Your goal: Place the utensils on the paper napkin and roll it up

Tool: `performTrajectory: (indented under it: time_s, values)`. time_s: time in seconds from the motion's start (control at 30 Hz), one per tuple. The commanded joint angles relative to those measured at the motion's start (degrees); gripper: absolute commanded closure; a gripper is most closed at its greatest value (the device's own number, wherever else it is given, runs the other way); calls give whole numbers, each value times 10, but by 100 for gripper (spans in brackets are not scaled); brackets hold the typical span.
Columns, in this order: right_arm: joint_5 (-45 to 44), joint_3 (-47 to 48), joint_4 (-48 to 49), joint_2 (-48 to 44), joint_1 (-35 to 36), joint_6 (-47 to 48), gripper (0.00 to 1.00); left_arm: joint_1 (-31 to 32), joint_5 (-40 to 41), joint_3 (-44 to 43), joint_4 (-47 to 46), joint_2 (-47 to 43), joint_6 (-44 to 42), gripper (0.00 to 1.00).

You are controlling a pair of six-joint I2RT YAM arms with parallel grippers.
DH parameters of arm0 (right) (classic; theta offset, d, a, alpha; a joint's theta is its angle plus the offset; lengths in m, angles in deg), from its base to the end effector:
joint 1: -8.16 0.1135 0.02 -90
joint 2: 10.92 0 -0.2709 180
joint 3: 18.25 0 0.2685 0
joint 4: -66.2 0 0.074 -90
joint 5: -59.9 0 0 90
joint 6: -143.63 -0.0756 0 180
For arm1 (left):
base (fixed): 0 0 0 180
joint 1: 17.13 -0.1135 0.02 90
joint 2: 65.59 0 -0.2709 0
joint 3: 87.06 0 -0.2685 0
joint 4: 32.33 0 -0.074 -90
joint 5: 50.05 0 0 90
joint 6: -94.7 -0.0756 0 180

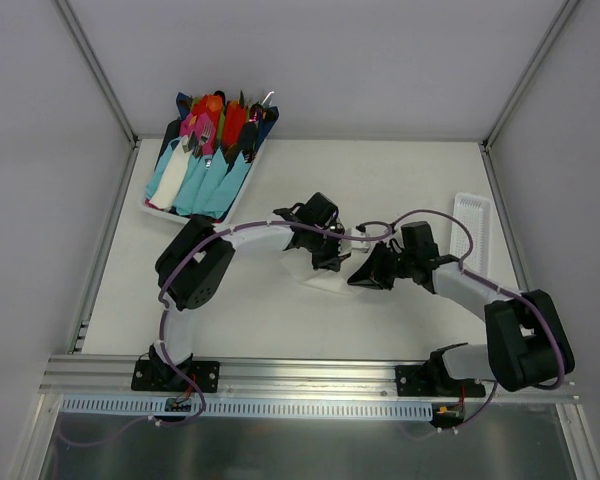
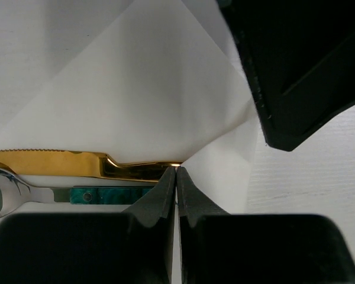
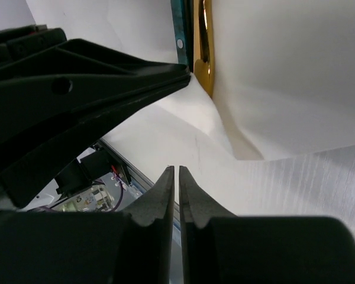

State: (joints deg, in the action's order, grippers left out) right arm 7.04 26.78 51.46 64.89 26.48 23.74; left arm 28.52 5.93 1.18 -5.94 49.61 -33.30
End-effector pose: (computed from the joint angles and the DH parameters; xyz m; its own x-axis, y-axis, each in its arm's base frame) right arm 0.2499 0.1308 0.1429 -0.9122 0.1164 -0.3928 -0.2279 0.6526 0.7226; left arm 0.2982 -0.3655 0.1474 0.0993 0.6284 -0.7715 0.9947 -0.0832 0.0602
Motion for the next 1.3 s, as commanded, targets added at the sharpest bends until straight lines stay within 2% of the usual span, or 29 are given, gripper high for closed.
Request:
performTrajectory:
  time_s: [0.0,0.33,0.67,0.83,1.0,1.1,1.27]
  values:
    - [-3,10,66,30,7,-30,91,-6,-18,-23,2,8,4,100]
    - [-8,17,118,105,37,-57,95,-11,-21,-25,2,14,8,100]
    - [-40,19,106,158,41,-67,99,-15,-22,-19,2,6,14,100]
    - [-52,15,96,161,41,-70,100,-21,-16,1,2,-28,27,99]
    - [-55,14,92,163,42,-72,100,-49,6,12,4,-80,103,76]
    - [-57,16,88,164,42,-70,100,-70,-22,24,16,-123,161,67]
    - [-61,18,84,162,41,-71,100,-71,-84,58,59,-153,257,69]
